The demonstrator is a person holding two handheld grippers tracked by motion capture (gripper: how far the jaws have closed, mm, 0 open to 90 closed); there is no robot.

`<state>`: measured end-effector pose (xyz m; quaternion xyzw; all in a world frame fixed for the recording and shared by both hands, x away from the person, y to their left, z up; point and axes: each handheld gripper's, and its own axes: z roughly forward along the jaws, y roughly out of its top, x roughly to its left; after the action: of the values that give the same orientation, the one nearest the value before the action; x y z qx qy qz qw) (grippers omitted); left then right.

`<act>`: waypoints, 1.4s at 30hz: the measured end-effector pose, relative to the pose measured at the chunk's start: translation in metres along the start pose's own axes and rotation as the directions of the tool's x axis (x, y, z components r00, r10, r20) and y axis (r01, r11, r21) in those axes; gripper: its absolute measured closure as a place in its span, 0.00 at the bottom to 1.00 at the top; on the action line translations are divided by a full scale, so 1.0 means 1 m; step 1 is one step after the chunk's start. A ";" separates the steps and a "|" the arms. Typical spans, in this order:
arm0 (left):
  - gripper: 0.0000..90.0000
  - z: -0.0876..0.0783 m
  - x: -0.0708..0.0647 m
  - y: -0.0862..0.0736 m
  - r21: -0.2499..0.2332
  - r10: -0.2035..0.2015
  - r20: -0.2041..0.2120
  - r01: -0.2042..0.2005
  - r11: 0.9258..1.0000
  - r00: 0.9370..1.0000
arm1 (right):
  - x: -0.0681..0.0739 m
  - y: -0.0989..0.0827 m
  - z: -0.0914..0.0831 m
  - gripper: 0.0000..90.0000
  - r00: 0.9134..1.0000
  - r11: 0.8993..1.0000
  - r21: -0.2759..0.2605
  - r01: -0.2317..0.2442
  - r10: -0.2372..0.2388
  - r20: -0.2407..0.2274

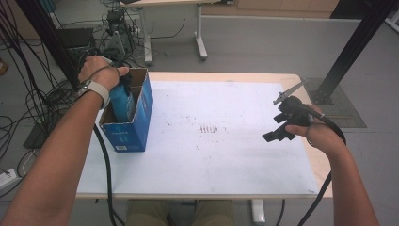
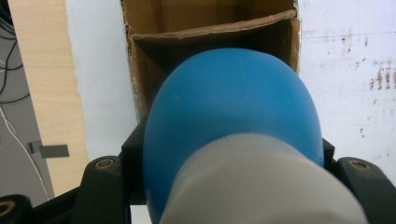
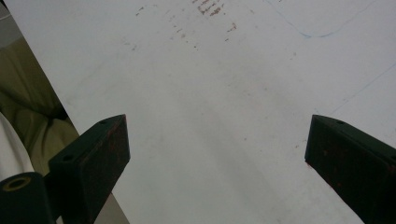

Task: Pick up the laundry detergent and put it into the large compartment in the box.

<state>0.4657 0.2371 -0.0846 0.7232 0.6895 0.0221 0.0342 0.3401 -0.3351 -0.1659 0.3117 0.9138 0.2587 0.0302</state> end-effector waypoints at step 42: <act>0.44 0.036 -0.009 -0.007 -0.031 0.026 -0.034 -0.027 0.999 0.999 | -0.003 -0.002 0.004 0.07 1.000 1.000 0.003 -0.008 0.008 -0.008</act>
<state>0.4613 0.2276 -0.1207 0.7311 0.6800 0.0454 0.0336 0.3417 -0.3363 -0.1710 0.3142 0.9131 0.2588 0.0251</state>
